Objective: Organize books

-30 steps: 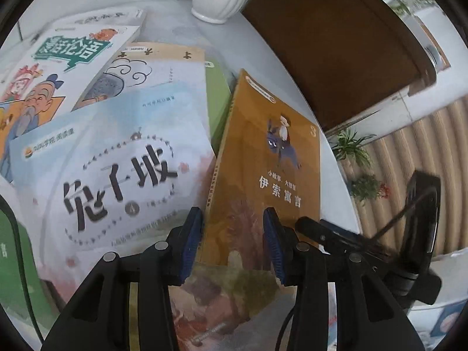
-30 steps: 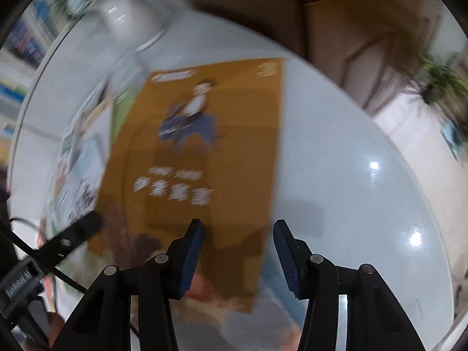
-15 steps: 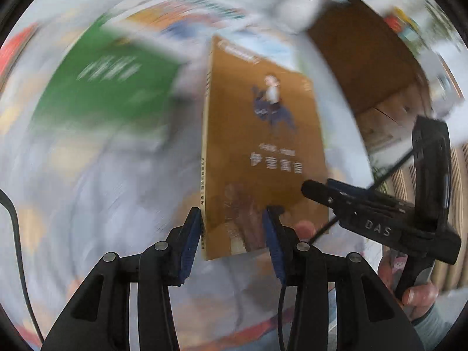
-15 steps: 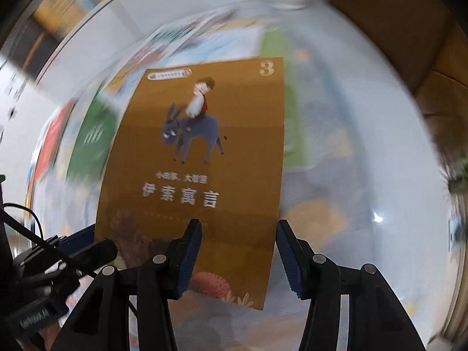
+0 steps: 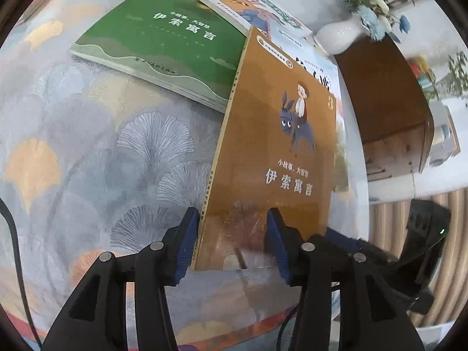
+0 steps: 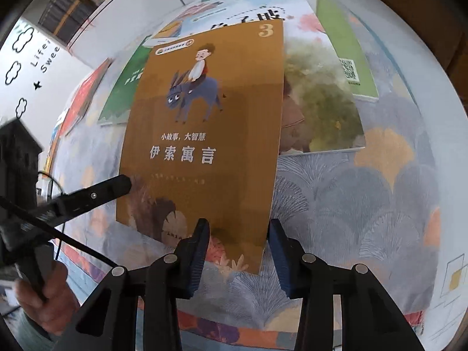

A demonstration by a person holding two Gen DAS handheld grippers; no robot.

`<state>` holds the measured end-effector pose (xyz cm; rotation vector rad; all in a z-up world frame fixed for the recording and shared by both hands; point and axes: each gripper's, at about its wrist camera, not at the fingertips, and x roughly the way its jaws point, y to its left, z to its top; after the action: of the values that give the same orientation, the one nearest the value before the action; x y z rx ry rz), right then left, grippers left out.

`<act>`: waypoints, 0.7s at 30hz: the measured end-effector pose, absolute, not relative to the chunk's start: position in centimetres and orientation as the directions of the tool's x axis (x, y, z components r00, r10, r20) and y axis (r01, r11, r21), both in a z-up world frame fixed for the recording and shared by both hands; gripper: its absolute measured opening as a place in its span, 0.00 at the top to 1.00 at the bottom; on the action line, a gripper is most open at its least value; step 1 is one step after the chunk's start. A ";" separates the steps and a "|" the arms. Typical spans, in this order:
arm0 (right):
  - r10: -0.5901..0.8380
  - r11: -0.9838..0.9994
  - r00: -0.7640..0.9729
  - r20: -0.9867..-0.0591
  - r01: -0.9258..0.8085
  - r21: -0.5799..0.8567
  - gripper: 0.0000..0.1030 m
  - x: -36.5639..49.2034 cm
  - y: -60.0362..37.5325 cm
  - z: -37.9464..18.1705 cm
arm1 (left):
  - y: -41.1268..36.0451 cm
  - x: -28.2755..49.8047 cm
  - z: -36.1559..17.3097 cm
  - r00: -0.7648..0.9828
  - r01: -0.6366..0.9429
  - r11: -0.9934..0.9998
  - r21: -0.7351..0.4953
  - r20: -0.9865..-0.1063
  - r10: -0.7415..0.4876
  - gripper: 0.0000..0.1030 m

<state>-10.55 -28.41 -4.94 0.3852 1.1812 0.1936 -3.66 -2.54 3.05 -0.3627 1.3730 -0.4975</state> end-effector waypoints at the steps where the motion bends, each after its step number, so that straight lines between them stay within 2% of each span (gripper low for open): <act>1: 0.362 0.910 0.378 -0.852 0.056 0.411 0.60 -10.8 -28.9 -5.1 | -2.2 -3.8 3.3 0.117 0.122 0.819 -0.561 -0.811 -0.573 0.58; 4: 0.421 0.871 0.378 -0.825 0.085 0.483 0.60 -11.3 -30.6 -5.6 | -0.3 -4.8 4.7 0.124 0.075 0.702 -0.708 -0.692 -0.711 0.58; 6: 0.472 0.834 0.378 -0.796 0.100 0.542 0.60 -10.6 -31.1 -5.9 | -0.1 -4.5 5.0 0.122 0.058 0.653 -0.755 -0.644 -0.755 0.58; 9: 0.512 0.800 0.381 -0.770 0.116 0.589 0.60 -10.7 -31.8 -6.3 | -0.4 -4.7 4.4 0.130 0.049 0.685 -0.727 -0.675 -0.726 0.58; 11: 0.517 0.795 0.384 -0.765 0.116 0.595 0.60 -11.2 -31.8 -6.2 | -1.9 -5.1 4.4 0.136 0.091 0.744 -0.662 -0.732 -0.667 0.68; 14: 0.520 0.794 0.389 -0.761 0.108 0.598 0.60 -11.4 -32.4 -6.2 | -3.4 -5.5 4.9 0.144 0.133 0.736 -0.664 -0.722 -0.677 0.72; 18: 0.521 0.790 0.396 -0.756 0.112 0.603 0.60 -11.5 -31.9 -6.0 | -5.9 -5.9 4.3 0.114 0.174 0.759 -0.627 -0.753 -0.648 0.81; 19: 0.523 0.784 0.398 -0.754 0.122 0.608 0.60 -11.5 -32.0 -6.1 | -6.2 -5.9 4.3 0.118 0.170 0.756 -0.632 -0.748 -0.653 0.86; 21: 0.537 0.771 0.386 -0.750 0.135 0.622 0.59 -11.4 -32.5 -6.2 | -6.1 -5.8 4.5 0.131 0.162 0.732 -0.662 -0.721 -0.681 0.87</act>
<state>-11.41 -32.49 -6.19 0.6761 1.1668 0.2827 -5.75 -6.05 4.54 -0.4858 1.3055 -0.6476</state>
